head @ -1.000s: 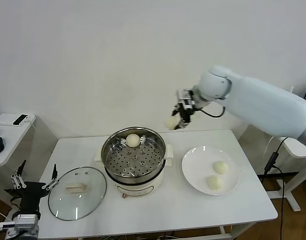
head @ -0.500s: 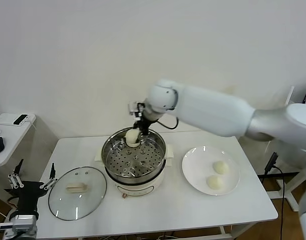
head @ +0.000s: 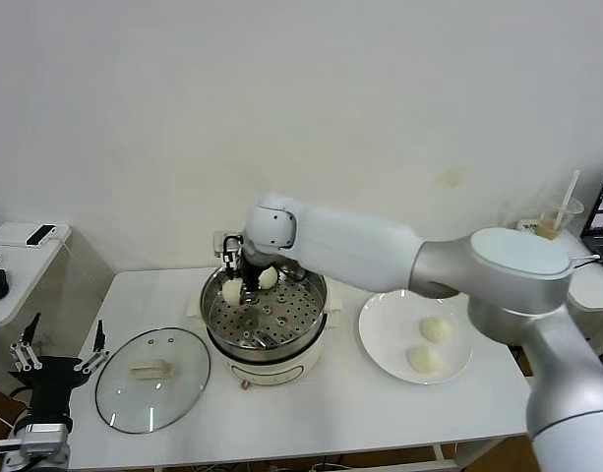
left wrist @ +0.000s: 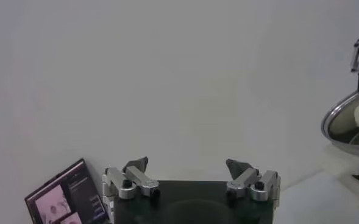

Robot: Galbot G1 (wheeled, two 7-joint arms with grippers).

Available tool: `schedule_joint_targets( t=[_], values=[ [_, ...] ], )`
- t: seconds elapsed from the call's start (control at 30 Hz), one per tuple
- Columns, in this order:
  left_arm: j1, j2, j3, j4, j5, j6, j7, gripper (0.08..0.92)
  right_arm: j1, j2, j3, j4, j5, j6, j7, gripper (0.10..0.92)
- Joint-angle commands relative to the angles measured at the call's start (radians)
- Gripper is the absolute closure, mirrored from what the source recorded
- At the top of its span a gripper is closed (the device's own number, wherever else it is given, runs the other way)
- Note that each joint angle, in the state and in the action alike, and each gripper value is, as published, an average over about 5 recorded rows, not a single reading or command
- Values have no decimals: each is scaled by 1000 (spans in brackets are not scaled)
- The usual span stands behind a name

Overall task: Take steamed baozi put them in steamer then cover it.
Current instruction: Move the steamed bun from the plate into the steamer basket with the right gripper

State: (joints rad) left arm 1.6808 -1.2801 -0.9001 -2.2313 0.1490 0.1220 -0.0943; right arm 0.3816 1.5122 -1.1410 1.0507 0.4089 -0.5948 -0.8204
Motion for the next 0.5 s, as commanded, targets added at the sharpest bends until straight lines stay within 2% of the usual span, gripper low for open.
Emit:
schedule_joint_targets(
  t=[0.03, 0.23, 0.5],
  values=[
    [-3, 2, 2, 3, 0, 0, 0, 177, -37, 63, -8, -63, -9, -18, 13, 439],
    [-5, 1, 8, 0, 1, 0, 0, 177, -36, 52, -9, -42, 13, -37, 28, 407],
    [-11, 6, 18, -4, 1, 0, 1, 177, 67, -45, 11, 46, 0, -26, -60, 225]
  ],
)
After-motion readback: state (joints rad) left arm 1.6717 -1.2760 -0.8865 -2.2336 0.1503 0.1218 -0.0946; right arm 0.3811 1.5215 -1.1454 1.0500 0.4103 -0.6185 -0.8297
